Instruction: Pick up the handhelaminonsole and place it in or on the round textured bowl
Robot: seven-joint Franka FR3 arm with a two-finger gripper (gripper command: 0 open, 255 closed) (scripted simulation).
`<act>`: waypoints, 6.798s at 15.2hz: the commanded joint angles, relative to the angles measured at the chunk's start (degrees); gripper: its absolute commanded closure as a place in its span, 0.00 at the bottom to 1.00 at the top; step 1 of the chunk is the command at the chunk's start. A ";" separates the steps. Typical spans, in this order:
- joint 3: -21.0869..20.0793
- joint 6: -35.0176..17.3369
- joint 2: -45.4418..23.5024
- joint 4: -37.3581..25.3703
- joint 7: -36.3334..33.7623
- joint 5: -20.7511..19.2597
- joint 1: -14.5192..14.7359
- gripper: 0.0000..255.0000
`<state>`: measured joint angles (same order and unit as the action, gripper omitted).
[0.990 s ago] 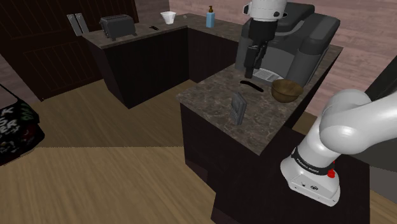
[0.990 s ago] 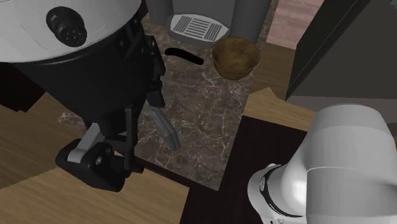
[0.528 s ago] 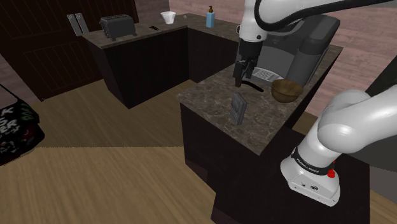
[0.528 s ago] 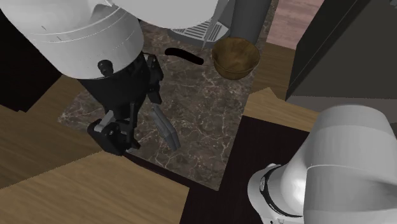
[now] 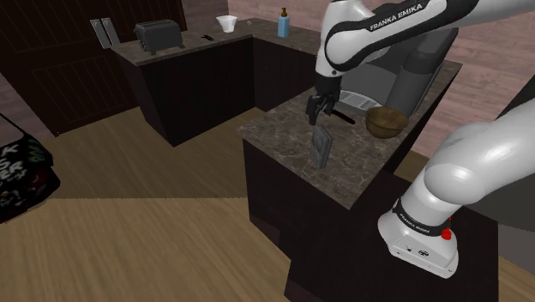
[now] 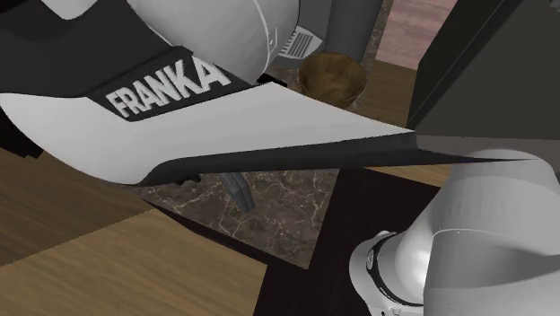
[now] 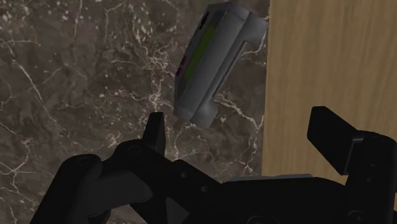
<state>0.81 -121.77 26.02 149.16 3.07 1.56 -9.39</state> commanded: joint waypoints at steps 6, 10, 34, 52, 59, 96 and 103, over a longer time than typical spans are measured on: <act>1.18 -10.12 -8.00 1.68 -0.57 -0.49 -1.62 0.00; 1.20 -14.41 -10.73 3.24 -0.43 -0.29 -1.51 0.00; 1.12 -8.80 -7.13 1.23 -0.70 -0.52 -1.61 1.00; 0.93 6.99 -0.13 -7.56 -1.21 -0.84 -1.73 1.00; 0.88 12.71 1.18 -11.97 -1.35 -0.88 -1.73 1.00; 31.88 14.78 -13.52 -29.83 39.84 -8.18 -14.71 1.00; 32.52 9.33 -14.78 -25.51 40.25 -7.83 -14.80 1.00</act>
<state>33.20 -111.55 11.44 123.00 43.19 -6.32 -24.16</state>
